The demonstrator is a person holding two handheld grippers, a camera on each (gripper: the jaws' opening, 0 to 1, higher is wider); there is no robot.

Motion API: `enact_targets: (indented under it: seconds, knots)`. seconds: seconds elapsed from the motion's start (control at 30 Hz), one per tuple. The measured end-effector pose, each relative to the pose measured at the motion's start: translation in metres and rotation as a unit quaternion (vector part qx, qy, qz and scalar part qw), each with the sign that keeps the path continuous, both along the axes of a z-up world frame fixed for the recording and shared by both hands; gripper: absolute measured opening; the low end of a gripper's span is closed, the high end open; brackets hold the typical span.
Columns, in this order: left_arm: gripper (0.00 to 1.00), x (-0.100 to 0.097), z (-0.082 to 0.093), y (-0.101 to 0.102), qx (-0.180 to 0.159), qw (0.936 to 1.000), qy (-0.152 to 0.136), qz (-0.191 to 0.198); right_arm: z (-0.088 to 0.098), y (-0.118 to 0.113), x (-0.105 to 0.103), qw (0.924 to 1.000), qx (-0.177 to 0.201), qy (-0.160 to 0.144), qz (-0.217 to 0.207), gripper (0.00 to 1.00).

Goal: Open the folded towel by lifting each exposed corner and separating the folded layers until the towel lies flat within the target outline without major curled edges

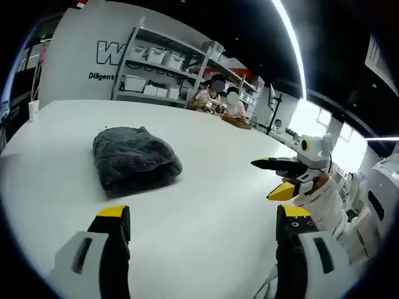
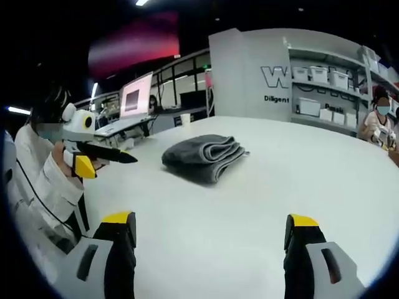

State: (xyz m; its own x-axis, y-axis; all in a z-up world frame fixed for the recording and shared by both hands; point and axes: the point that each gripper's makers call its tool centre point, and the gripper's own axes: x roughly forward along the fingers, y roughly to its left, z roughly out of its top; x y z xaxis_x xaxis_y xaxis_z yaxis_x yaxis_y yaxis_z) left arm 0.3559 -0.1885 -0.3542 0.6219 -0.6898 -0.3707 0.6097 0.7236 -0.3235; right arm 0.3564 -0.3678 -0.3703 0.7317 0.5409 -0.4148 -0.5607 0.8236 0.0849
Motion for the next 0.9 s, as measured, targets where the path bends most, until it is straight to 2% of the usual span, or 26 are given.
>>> enact_targets:
  seconds: [0.5,0.63,0.9]
  knots:
    - [0.99,-0.001,0.001,-0.005,0.001,1.0000,0.001,-0.008,0.003,-0.006,-0.002,0.9998,0.017,0.002,-0.005,0.99]
    - [0.99,0.001,0.006,-0.005,-0.002,1.0000,-0.008,-0.004,0.000,-0.009,-0.003,0.9999,0.005,0.004,-0.009,0.99]
    - [0.99,0.007,0.010,-0.002,0.010,0.9998,-0.018,0.004,0.000,-0.014,-0.004,0.9998,0.014,0.004,-0.015,0.99]
